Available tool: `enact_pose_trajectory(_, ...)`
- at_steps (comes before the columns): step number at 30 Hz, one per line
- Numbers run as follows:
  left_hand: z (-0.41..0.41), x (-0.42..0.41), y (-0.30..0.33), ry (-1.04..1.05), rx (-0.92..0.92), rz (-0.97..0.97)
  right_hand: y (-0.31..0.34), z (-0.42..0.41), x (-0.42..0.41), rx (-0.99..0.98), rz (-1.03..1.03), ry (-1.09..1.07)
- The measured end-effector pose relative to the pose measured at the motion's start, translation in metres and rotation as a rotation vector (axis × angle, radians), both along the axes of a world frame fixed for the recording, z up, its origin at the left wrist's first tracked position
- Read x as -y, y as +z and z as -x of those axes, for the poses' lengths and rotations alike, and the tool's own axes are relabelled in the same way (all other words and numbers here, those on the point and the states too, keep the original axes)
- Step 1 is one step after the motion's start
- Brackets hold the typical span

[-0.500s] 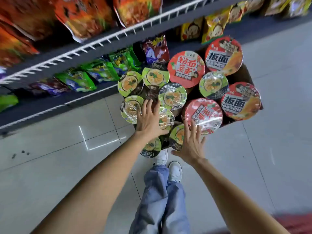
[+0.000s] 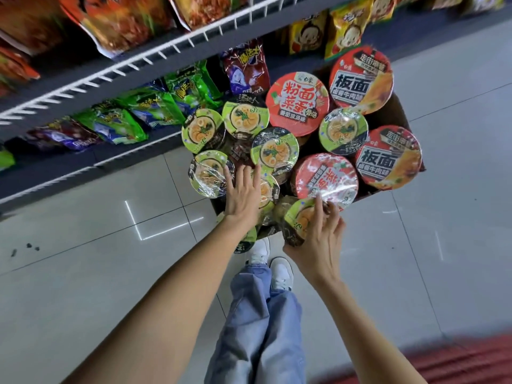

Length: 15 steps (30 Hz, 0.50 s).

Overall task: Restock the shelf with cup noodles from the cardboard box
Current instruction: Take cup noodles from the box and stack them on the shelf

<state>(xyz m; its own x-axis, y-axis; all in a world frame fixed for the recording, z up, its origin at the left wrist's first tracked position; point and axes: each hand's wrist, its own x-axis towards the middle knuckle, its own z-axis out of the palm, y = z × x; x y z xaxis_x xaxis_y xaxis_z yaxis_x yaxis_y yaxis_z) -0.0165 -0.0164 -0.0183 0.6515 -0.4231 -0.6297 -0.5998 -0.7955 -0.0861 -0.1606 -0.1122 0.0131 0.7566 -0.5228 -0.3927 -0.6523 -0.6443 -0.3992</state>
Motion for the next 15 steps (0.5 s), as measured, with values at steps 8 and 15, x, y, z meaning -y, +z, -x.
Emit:
enact_pose_trajectory(8,0.019,-0.010,0.081,0.556,-0.196,0.434,0.103,0.023,0.039,0.215,-0.111,-0.290)
enact_pose_trajectory(15,0.050,-0.058,0.224,0.962,-0.340,0.769,0.247,0.010,0.059,0.333,-0.318,-0.256)
